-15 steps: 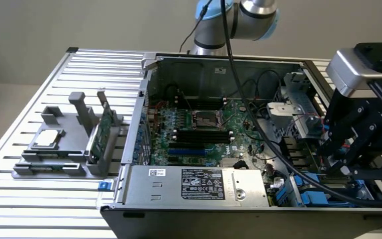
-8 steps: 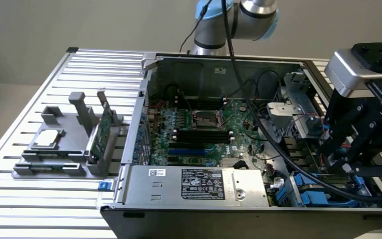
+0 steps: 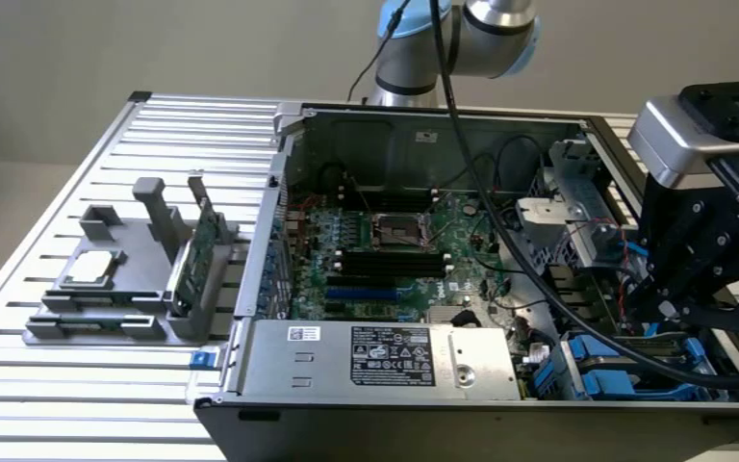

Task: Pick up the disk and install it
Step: 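Insert the disk into the insertion slot, then insert the first disk wire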

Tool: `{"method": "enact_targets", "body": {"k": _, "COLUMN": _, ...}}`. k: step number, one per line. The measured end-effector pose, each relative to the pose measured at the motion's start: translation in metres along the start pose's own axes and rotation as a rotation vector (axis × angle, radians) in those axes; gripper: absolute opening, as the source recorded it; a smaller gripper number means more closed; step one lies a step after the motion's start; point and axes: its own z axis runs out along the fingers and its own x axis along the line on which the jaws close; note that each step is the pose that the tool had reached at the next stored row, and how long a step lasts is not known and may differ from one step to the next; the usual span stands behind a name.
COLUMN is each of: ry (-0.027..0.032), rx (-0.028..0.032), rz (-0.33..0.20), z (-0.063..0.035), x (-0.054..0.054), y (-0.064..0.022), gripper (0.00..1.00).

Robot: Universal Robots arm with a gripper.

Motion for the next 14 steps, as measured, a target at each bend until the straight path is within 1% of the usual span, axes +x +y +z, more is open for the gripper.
{"method": "enact_targets", "body": {"k": 14, "ry": 0.0000, "rx": 0.0000, "rz": 0.000, "z": 0.0000, "x": 0.0000, "y": 0.0000, "gripper": 0.20}}
